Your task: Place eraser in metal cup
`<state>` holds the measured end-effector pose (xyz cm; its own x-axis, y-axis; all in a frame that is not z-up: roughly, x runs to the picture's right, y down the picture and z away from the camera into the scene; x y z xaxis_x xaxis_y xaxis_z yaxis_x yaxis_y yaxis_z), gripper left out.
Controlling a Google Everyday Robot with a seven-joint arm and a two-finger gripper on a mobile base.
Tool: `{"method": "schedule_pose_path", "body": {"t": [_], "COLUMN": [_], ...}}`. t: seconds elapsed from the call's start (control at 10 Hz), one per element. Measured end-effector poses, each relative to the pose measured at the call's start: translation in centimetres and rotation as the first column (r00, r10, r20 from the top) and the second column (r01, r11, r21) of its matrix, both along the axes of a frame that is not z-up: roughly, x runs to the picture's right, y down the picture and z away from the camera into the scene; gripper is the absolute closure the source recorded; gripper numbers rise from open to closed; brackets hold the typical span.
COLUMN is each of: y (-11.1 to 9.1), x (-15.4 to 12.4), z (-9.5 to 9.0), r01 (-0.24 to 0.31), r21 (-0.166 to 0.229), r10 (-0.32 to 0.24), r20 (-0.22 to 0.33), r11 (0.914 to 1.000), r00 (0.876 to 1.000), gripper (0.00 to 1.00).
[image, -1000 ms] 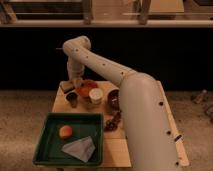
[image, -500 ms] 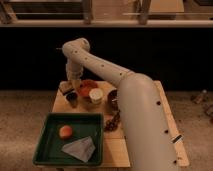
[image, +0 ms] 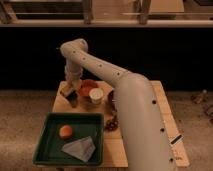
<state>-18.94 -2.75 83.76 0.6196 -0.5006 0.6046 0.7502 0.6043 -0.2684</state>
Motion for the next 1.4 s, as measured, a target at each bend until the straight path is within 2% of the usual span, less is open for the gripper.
{"method": "schedule_pose_path", "body": {"t": [0.4, 0.7, 1.2, 1.3, 1.4], "y": [1.2, 2.0, 2.9, 3.0, 3.2], "x": [-0.4, -0.3, -1.0, -1.2, -1.5], "z": [0.9, 1.5, 2.2, 2.2, 2.4], "r01": [0.093, 0.126, 0.149, 0.152, 0.155], "r21": [-0.012, -0.025, -0.046, -0.05, -0.061], "r10": [-0.093, -0.123, -0.142, -0.145, -0.147], "r20": [0.048, 0.078, 0.118, 0.121, 0.124], "r11": [0.9956, 0.9918, 0.9878, 0.9871, 0.986], "r00": [0.995, 0.989, 0.983, 0.982, 0.981], "gripper": [1.0, 1.0, 1.0, 0.99, 0.91]}}
